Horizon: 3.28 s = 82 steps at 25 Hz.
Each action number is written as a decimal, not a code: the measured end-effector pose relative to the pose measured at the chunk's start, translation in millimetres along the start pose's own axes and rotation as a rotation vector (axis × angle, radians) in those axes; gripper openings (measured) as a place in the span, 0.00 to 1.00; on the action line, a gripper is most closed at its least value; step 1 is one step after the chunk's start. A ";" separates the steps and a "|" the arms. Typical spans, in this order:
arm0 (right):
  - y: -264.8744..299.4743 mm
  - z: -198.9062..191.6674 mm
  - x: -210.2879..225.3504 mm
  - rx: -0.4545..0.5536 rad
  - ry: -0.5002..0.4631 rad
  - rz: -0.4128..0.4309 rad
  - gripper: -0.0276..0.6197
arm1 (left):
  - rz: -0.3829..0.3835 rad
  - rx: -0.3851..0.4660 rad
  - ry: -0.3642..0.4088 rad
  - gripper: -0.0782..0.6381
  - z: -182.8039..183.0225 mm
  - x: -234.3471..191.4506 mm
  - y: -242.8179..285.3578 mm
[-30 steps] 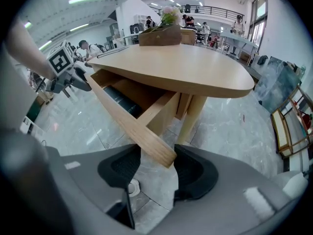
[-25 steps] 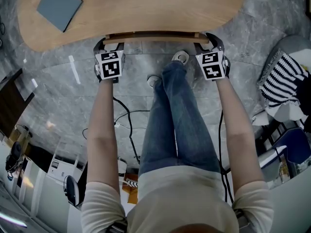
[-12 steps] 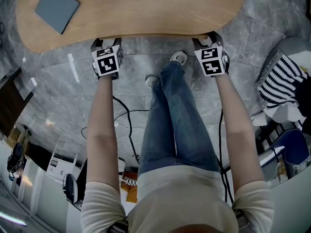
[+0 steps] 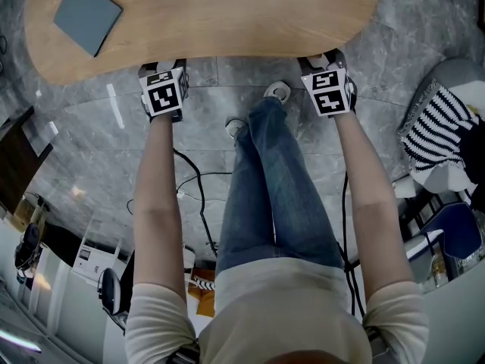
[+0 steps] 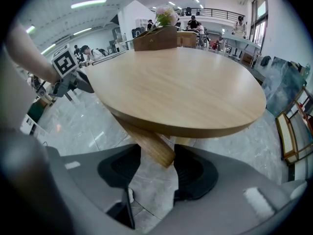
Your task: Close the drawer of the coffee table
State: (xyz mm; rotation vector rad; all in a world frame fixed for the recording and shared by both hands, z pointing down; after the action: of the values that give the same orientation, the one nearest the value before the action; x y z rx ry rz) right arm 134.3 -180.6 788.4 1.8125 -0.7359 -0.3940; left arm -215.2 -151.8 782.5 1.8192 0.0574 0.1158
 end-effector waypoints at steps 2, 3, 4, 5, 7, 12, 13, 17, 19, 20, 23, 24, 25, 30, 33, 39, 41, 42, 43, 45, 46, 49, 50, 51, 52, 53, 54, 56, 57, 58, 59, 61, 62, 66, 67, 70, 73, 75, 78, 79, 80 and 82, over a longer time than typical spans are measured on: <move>0.1 -1.2 0.4 0.005 0.001 0.001 0.37 | 0.002 -0.011 -0.003 0.51 -3.0 0.4 0.9; 0.2 -0.9 0.7 0.009 0.002 -0.001 0.37 | 0.002 -0.009 -0.004 0.51 -1.8 1.0 0.1; 0.3 -0.2 1.1 0.013 0.004 -0.006 0.37 | 0.002 -0.003 -0.004 0.51 0.4 1.7 -0.9; 0.2 -0.1 1.4 0.017 0.008 -0.013 0.37 | 0.004 0.005 0.001 0.51 2.0 2.0 -1.2; -0.2 -3.2 2.3 0.028 0.026 -0.032 0.38 | 0.008 0.016 0.000 0.51 1.4 2.5 0.2; -8.5 -15.6 0.4 0.069 0.165 -0.083 0.35 | -0.030 0.078 -0.122 0.51 -9.2 9.8 -6.9; -11.8 -18.9 -1.7 0.076 0.193 -0.092 0.34 | -0.040 0.095 -0.135 0.50 -12.3 14.8 -9.9; -25.1 -36.8 -23.4 0.122 0.301 -0.095 0.24 | -0.074 0.167 -0.151 0.37 -31.3 38.3 -23.8; -34.1 -42.4 -42.1 0.163 0.338 -0.092 0.18 | -0.096 0.197 -0.156 0.31 -45.2 48.8 -33.3; -38.4 -45.9 -52.4 0.182 0.351 -0.094 0.15 | -0.110 0.209 -0.159 0.27 -53.0 54.0 -37.9; -49.4 -57.4 -84.3 0.230 0.379 -0.111 0.07 | -0.152 0.245 -0.177 0.22 -76.4 65.8 -51.9; -53.4 -59.9 -96.3 0.246 0.388 -0.115 0.06 | -0.159 0.257 -0.184 0.18 -83.9 66.3 -57.6; -58.1 -61.7 -109.1 0.261 0.397 -0.116 0.04 | -0.162 0.268 -0.187 0.14 -91.4 65.3 -64.0; -93.6 -69.6 -170.4 0.344 0.426 -0.115 0.04 | -0.224 0.324 -0.164 0.11 -122.8 63.0 -105.9; -116.3 -76.0 -201.2 0.383 0.431 -0.124 0.04 | -0.250 0.343 -0.135 0.11 -142.5 63.2 -133.9; -171.0 -83.7 -262.0 0.419 0.417 -0.144 0.04 | -0.308 0.374 -0.132 0.11 -182.1 55.4 -200.2; -197.5 -86.4 -281.6 0.421 0.411 -0.146 0.04 | -0.327 0.386 -0.134 0.11 -193.7 54.1 -227.5; -211.7 -86.5 -290.7 0.423 0.405 -0.147 0.04 | -0.335 0.395 -0.131 0.11 -197.8 54.2 -242.6; -226.3 -85.5 -299.5 0.426 0.395 -0.145 0.04 | -0.344 0.405 -0.127 0.11 -200.7 54.8 -258.4; -256.7 -82.2 -318.5 0.435 0.371 -0.132 0.04 | -0.367 0.423 -0.112 0.11 -205.8 58.1 -291.5; -272.7 -81.8 -330.6 0.438 0.362 -0.119 0.04 | -0.382 0.425 -0.102 0.11 -210.6 60.5 -309.1; -320.2 -78.5 -366.7 0.447 0.344 -0.063 0.04 | -0.422 0.430 -0.068 0.11 -223.4 68.9 -362.6; -335.3 -72.1 -372.8 0.458 0.331 -0.052 0.04 | -0.434 0.442 -0.056 0.11 -220.5 72.3 -379.5; -350.2 -64.6 -376.9 0.473 0.312 -0.048 0.04 | -0.449 0.457 -0.045 0.11 -216.6 76.2 -396.2; -365.3 -58.6 -381.8 0.488 0.294 -0.048 0.04 | -0.465 0.470 -0.034 0.11 -215.2 80.3 -412.8; -380.6 -55.5 -388.8 0.501 0.280 -0.047 0.04 | -0.480 0.476 -0.024 0.11 -218.2 84.3 -429.2; -395.9 -54.5 -397.6 0.512 0.271 -0.043 0.04 | -0.492 0.475 -0.013 0.11 -224.8 87.7 -445.2; -424.5 -50.4 -412.8 0.536 0.256 -0.030 0.04 | -0.503 0.472 0.007 0.11 -236.1 90.9 -473.5; -436.7 -44.0 -415.4 0.554 0.243 -0.025 0.04 | -0.504 0.478 0.011 0.11 -235.3 90.6 -485.2; -447.3 -35.7 -415.2 0.574 0.226 -0.022 0.04 | -0.505 0.490 0.012 0.11 -230.9 89.5 -495.7; -456.5 -28.0 -414.0 0.591 0.210 -0.022 0.04 | -0.506 0.506 0.008 0.11 -225.5 87.8 -505.4; -472.7 -22.0 -414.6 0.609 0.196 -0.023 0.04 | -0.516 0.530 -0.002 0.11 -221.6 85.3 -523.8; -480.1 -23.0 -416.8 0.611 0.196 -0.021 0.04 | -0.521 0.536 -0.008 0.11 -223.4 84.6 -532.5; -503.5 -20.0 -418.0 0.640 0.188 -0.012 0.04 | -0.541 0.577 -0.029 0.11 -219.8 82.4 -560.2; -508.1 -18.3 -416.9 0.651 0.185 -0.010 0.04 | -0.545 0.590 -0.034 0.11 -217.6 82.5 -564.9; -520.8 -12.4 -416.1 0.695 0.192 0.011 0.04 | -0.551 0.629 -0.043 0.11 -213.4 82.2 -577.2; -527.9 -3.1 -420.2 0.741 0.201 0.039 0.04 | -0.543 0.649 -0.043 0.11 -213.4 76.5 -583.9; -529.5 1.3 -423.0 0.757 0.200 0.048 0.04 | -0.539 0.647 -0.043 0.11 -216.6 73.2 -584.5; -531.6 3.5 -424.1 0.767 0.201 0.046 0.04 | -0.542 0.640 -0.044 0.11 -221.2 72.4 -583.7; -532.2 4.1 -424.2 0.769 0.203 0.046 0.04 | -0.543 0.639 -0.046 0.11 -221.8 72.0 -583.8; -532.9 4.6 -424.6 0.770 0.205 0.047 0.04 | -0.543 0.640 -0.048 0.11 -222.0 71.4 -584.3; -534.0 5.1 -426.3 0.770 0.205 0.051 0.04 | -0.544 0.645 -0.052 0.11 -222.1 69.9 -585.7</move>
State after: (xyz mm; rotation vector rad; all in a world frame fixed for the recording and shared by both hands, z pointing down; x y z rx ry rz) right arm -33.1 211.5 254.5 2.4942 -0.8515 0.1443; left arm -157.0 215.0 273.4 2.3735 0.6056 -0.3757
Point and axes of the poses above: the fingertips, and each gripper's own axes: y forward along the fingers, x to its right, z out of its top, the point moved 2 cm from there along -y, backward along the fingers, and after that the axes turned 6 degrees about -x, right-handed, at the moved point
